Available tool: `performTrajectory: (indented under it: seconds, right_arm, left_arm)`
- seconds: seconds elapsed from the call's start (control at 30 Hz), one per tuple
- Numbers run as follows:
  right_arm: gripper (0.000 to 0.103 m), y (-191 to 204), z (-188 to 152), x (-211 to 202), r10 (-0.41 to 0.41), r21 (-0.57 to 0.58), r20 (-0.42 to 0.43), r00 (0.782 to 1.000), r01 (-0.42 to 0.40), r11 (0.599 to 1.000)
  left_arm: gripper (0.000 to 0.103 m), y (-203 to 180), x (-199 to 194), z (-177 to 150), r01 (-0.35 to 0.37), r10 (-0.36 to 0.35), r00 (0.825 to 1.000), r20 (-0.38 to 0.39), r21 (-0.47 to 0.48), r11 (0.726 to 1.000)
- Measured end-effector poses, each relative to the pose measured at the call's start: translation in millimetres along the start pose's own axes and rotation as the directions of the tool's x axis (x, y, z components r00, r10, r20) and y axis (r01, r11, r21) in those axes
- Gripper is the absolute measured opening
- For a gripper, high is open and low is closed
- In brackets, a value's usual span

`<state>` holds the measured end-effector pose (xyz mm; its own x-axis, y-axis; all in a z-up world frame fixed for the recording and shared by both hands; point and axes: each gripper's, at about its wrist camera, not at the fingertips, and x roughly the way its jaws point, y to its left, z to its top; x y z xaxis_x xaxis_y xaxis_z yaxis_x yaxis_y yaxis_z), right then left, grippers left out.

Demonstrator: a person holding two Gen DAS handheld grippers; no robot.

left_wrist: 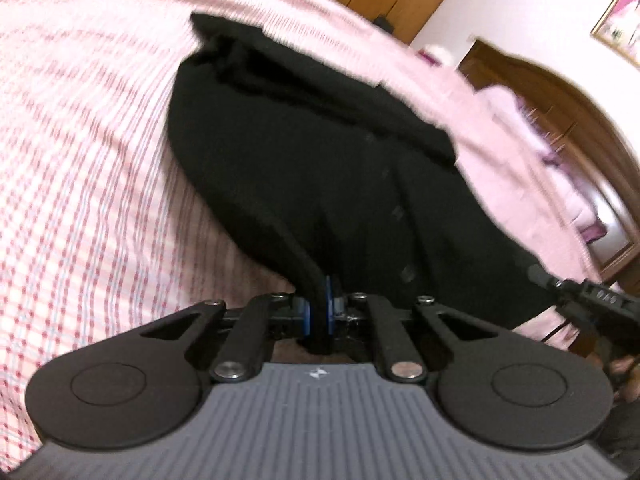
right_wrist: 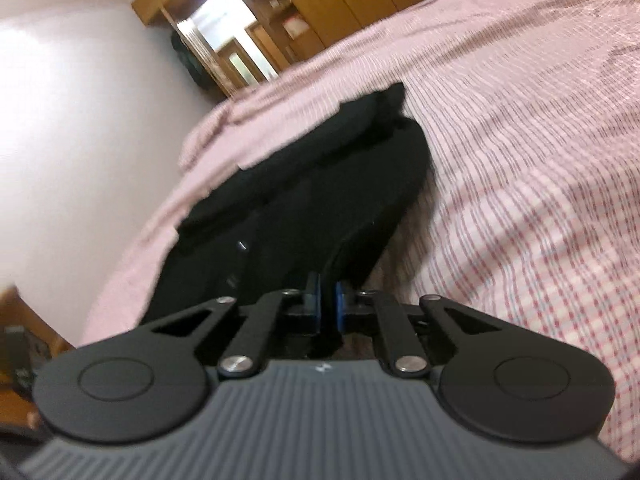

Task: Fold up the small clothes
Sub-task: 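Lift the hem with both grippers and fold it toward the collar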

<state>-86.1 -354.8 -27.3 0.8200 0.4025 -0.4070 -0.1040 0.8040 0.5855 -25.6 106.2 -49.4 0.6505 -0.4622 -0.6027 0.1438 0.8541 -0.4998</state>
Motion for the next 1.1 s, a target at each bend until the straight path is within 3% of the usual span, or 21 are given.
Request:
performTrajectory:
  seconds: [0.17, 0.4, 0.57, 0.83, 1.1]
  right_arm:
    - [0.009, 12, 16, -2, 0.075, -0.002, 0.061, 0.995, -0.075, 0.997]
    - [0.009, 29, 55, 11, 0.117, -0.001, 0.153, 0.981, -0.119, 0.993]
    - [0.009, 34, 85, 27, 0.093, 0.021, 0.24, 0.966, -0.101, 0.995]
    - [0.009, 31, 135, 70, 0.047, 0.062, 0.326, 0.944, -0.07, 0.996]
    - [0.009, 35, 177, 127, 0.008, 0.002, 0.358, 0.934, -0.009, 1.0]
  left_arm:
    - [0.008, 2, -21, 22, 0.072, -0.065, 0.994, 0.091, -0.077, 0.994]
    - [0.008, -12, -29, 73, 0.035, -0.023, 0.981, 0.19, -0.061, 0.997]
    - [0.008, -25, -24, 116, -0.002, 0.012, 0.97, 0.245, -0.04, 0.999]
    - [0.008, -48, 11, 190, -0.016, 0.021, 0.945, 0.328, -0.019, 1.0]
    - [0.008, -50, 68, 250, -0.081, 0.089, 0.931, 0.354, -0.036, 0.996]
